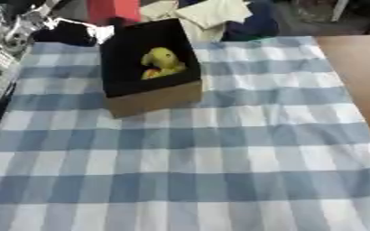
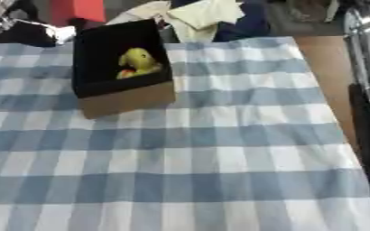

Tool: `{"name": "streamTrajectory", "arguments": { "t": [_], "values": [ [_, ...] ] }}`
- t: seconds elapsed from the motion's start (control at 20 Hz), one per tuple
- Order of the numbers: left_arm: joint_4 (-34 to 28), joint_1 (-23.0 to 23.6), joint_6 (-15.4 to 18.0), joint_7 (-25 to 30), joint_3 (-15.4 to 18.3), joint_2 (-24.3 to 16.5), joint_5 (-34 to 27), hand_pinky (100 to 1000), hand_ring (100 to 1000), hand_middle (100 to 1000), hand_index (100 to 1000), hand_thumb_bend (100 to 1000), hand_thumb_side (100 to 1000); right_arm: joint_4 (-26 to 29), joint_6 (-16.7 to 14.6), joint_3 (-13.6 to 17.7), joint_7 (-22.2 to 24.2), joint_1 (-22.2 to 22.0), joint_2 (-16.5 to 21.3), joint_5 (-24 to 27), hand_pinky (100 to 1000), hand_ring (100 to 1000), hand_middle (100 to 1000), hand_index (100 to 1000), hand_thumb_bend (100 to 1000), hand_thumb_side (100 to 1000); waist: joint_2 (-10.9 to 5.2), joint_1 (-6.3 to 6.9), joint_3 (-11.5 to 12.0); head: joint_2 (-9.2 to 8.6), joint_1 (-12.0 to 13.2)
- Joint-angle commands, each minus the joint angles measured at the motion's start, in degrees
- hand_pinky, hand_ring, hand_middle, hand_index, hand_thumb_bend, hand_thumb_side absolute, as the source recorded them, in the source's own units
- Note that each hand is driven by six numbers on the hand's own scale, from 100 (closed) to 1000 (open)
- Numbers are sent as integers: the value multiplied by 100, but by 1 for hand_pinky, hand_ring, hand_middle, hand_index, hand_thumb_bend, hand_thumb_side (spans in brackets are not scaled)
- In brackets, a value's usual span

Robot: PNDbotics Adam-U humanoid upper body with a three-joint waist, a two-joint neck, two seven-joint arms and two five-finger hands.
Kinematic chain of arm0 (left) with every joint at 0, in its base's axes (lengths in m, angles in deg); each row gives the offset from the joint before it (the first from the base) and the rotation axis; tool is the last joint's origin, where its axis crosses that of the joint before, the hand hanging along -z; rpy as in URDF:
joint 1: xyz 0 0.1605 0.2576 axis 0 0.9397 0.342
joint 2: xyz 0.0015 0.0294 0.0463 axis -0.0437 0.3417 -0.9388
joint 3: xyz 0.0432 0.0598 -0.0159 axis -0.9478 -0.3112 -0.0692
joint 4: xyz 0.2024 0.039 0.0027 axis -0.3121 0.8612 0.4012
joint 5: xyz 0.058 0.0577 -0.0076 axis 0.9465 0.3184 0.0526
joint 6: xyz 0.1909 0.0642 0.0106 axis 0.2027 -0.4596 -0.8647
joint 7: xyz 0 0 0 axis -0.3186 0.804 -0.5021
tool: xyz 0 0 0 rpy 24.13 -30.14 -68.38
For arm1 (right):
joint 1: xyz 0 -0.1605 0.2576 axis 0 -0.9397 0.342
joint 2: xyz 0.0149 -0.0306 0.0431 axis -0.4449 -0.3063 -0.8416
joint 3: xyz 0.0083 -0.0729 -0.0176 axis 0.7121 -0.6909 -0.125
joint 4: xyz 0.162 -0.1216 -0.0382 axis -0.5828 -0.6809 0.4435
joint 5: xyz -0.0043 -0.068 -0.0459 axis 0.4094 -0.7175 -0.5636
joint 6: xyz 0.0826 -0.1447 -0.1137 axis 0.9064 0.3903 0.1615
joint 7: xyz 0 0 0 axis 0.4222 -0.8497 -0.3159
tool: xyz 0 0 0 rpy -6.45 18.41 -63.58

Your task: Pick up objects on the table and place them in the box.

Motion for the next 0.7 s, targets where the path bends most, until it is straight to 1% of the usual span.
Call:
{"name": "streamTrajectory", "arguments": {
  "t": [0.05, 0.1, 0.3, 0.4, 0.5, 0.65, 0.7],
  "values": [
    [242, -160, 107, -223, 19, -11, 258, 600, 778, 602, 757, 100, 364, 137, -4, 12, 24, 137, 21, 17, 949, 903, 796, 966, 179, 1000, -101, 1, -34, -95, 80],
    [309, -161, 171, -228, 0, 14, 361, 605, 781, 605, 761, 100, 378, 142, -3, 14, 24, 142, 15, 22, 949, 903, 796, 966, 181, 1000, -96, 0, -53, -99, 90],
    [513, -166, 370, -250, -31, 105, 803, 649, 808, 636, 793, 100, 314, 150, 5, 13, 31, 145, -18, 47, 949, 902, 796, 967, 183, 1000, -84, -7, -92, -96, 124],
    [611, -159, 414, -267, -40, 141, 1127, 668, 818, 653, 807, 100, 323, 153, 9, 15, 34, 139, -29, 57, 949, 902, 795, 967, 183, 1000, -81, -10, -100, -90, 136],
    [702, -140, 414, -289, -45, 178, 1467, 693, 835, 680, 827, 100, 363, 154, 13, 17, 37, 136, -36, 63, 949, 902, 795, 967, 183, 1000, -77, -14, -106, -84, 143],
    [820, -120, 377, -354, -40, 245, 1840, 716, 858, 730, 864, 181, 411, 155, 17, 24, 36, 129, -45, 68, 949, 902, 795, 967, 183, 1000, -74, -21, -117, -77, 152],
    [847, -114, 367, -397, -39, 263, 1944, 731, 875, 763, 888, 230, 439, 157, 19, 26, 35, 126, -51, 71, 949, 902, 795, 967, 183, 1000, -73, -23, -124, -81, 158]
  ]
}}
